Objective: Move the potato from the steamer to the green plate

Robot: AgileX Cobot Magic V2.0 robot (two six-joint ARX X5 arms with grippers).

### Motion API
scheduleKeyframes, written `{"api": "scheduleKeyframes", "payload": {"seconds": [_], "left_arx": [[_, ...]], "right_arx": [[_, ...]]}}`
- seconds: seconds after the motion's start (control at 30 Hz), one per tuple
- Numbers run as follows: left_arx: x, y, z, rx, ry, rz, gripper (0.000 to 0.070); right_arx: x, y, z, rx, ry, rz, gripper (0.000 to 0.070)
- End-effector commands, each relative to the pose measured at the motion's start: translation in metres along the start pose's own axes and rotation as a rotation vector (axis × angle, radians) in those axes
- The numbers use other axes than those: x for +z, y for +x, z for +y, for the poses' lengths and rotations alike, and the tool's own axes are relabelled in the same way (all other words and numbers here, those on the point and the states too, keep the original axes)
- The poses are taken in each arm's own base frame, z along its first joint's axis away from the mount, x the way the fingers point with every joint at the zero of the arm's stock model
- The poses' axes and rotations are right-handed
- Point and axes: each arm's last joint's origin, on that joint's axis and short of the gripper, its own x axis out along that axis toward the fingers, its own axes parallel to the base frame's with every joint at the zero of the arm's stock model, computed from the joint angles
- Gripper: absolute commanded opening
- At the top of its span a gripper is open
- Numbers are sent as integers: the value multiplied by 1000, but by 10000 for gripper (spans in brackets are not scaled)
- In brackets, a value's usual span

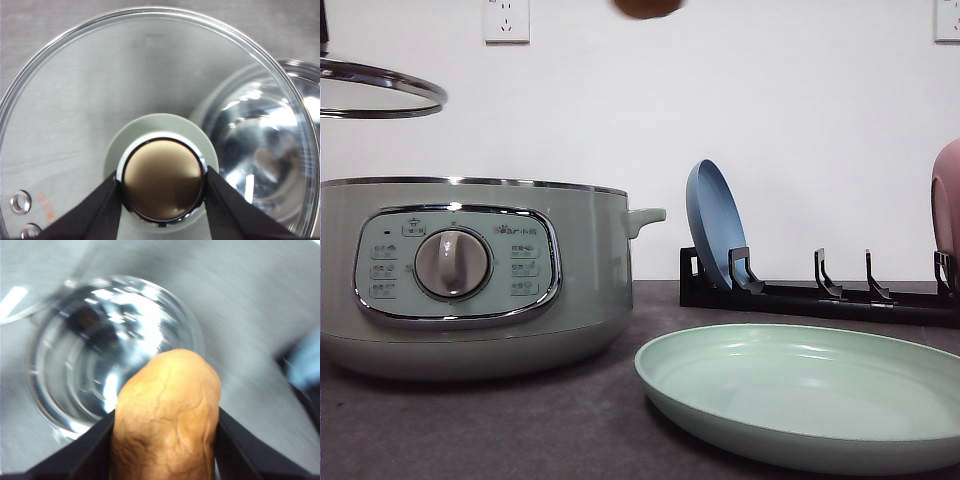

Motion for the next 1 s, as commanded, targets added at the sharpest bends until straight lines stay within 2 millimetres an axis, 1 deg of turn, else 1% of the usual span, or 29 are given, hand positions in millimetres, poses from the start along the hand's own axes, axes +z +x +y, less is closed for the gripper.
{"api": "scheduleKeyframes", "payload": {"seconds": [0.0, 0.07, 0.17, 0.3, 0.43, 0.57, 0.63, 0.87, 0.97], "left_arx": [[6, -9, -6, -26, 33, -67, 0], [6, -9, -13, -42, 52, -67, 0], [6, -9, -23, -68, 84, -65, 0], [5, -9, -37, -103, 127, -64, 0], [4, -9, -50, -132, 164, -62, 0], [3, -10, -60, -156, 196, -61, 0], [2, -10, -64, -167, 209, -61, 0], [0, -12, -76, -193, 244, -57, 0], [-1, -12, -78, -200, 253, -57, 0]], "right_arx": [[-4, -6, 0, 0, -22, 3, 125], [-14, -13, -5, -11, -10, 8, 125], [-37, -18, -12, -26, 7, 8, 125], [-77, -15, -17, -39, 23, 2, 125], [-116, -8, -21, -39, 48, -2, 125], [-150, 7, -22, -21, 89, -1, 125], [-162, 16, -23, -20, 107, 1, 125], [-202, 62, -26, 18, 227, -5, 126], [-218, 78, -28, 22, 304, -25, 126]]}}
